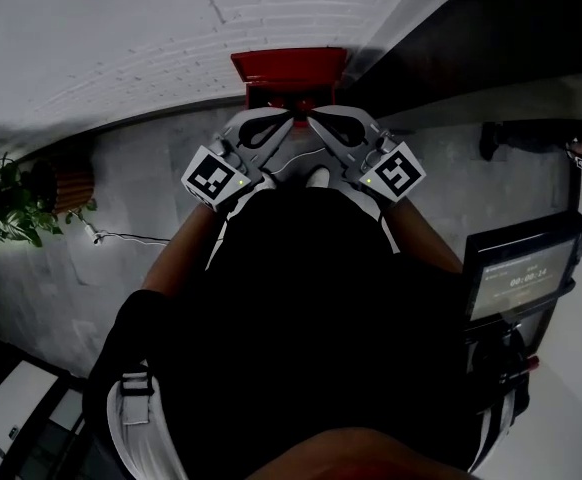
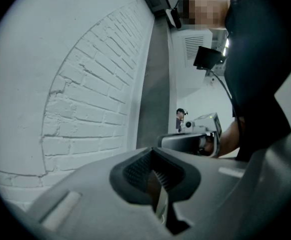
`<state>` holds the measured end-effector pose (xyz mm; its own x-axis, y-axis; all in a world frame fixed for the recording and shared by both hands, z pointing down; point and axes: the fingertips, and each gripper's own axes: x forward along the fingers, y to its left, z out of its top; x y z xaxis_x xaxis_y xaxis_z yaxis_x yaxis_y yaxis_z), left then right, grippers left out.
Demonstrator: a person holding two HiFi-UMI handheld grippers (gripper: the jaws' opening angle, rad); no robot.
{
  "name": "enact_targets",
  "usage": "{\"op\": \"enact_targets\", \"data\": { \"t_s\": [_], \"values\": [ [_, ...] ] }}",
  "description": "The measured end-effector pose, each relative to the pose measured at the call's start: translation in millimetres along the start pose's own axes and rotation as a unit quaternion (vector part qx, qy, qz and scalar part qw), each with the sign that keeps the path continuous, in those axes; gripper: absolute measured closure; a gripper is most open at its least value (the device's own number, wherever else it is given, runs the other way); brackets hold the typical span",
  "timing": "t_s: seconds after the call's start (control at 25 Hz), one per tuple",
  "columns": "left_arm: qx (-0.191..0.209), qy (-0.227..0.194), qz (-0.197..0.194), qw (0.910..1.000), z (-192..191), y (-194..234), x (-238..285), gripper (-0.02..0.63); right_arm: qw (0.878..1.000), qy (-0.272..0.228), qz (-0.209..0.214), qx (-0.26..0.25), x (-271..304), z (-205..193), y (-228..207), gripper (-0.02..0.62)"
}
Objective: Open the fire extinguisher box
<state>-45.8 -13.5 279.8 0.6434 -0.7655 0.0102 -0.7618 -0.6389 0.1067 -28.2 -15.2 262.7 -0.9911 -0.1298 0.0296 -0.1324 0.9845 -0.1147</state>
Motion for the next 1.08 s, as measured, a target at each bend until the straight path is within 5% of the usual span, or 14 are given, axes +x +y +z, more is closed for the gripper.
{"op": "enact_targets", "data": {
  "t_s": [0.48,1.08],
  "values": [
    [-0.016,0.031,0.0,0.9994,-1,-11,-9,0.604,1.0,-0.001,-0.01,0.0,-4,1,9,0.586],
    [-0.017,0.017,0.007,0.9997,-4,-12,-13,0.604,1.0,-0.002,-0.011,-0.002,-3,3,13,0.586]
  ]
}}
